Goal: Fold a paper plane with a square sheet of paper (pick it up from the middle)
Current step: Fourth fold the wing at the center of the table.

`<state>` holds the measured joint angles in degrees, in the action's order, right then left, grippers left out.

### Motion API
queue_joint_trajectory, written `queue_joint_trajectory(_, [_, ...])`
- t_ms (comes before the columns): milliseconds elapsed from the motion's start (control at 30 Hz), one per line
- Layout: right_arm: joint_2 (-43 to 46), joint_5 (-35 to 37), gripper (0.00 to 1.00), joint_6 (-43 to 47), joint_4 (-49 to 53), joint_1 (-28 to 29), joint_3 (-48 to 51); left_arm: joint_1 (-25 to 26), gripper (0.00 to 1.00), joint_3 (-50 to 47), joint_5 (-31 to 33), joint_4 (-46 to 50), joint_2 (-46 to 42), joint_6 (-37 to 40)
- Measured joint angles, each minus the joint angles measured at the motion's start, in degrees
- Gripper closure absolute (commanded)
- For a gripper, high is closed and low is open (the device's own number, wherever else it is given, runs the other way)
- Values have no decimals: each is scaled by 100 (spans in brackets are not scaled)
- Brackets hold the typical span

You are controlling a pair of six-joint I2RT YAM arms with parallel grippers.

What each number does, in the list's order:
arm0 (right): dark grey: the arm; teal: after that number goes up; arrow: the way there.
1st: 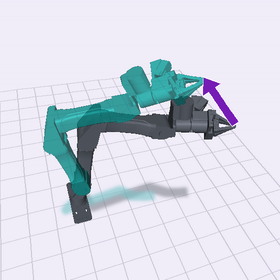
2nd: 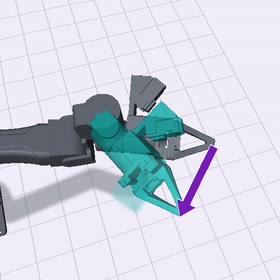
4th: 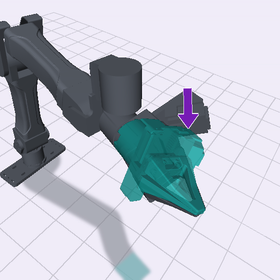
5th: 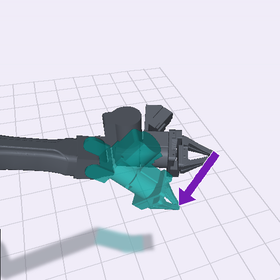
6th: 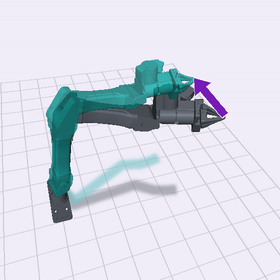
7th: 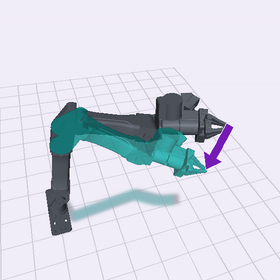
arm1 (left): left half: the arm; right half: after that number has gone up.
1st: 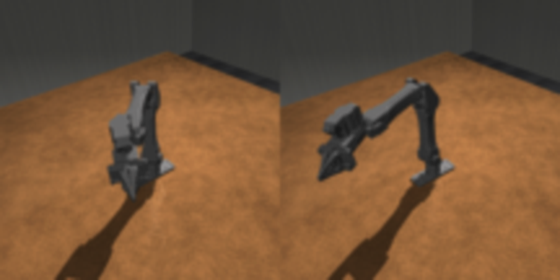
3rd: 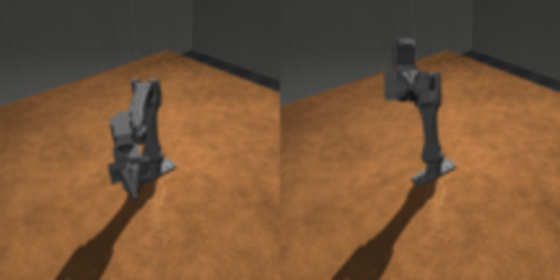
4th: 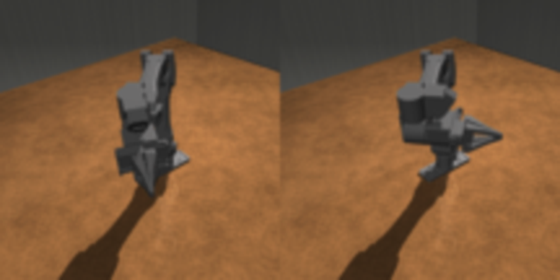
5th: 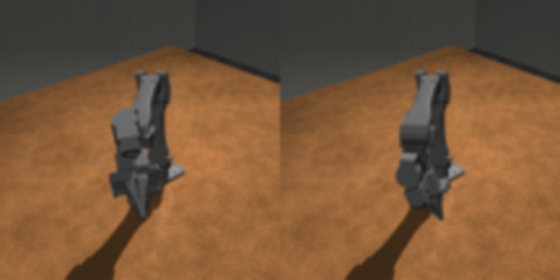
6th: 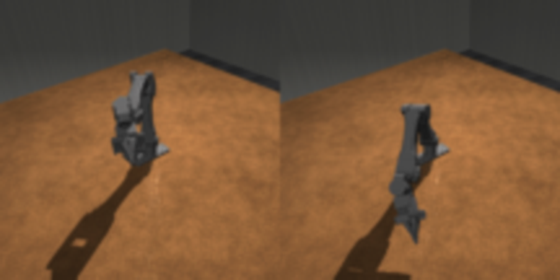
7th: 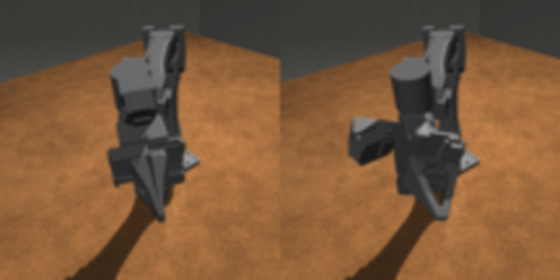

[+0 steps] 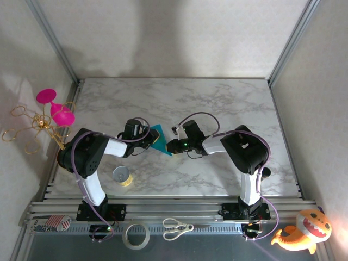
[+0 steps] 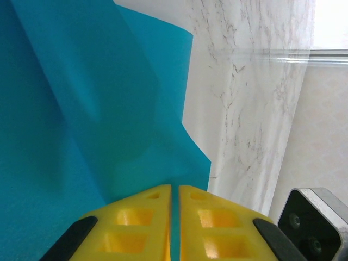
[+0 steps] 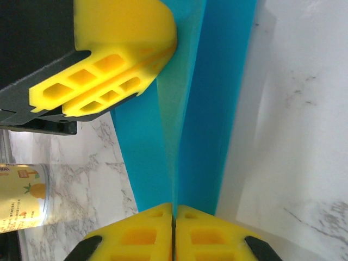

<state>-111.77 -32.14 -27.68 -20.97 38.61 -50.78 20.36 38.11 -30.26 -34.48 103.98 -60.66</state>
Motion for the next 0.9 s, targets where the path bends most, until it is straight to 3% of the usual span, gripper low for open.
queue_joint_trajectory(900, [-177,-398,93,-22,369,-109,-271,-22,88,129,24,114,109,96])
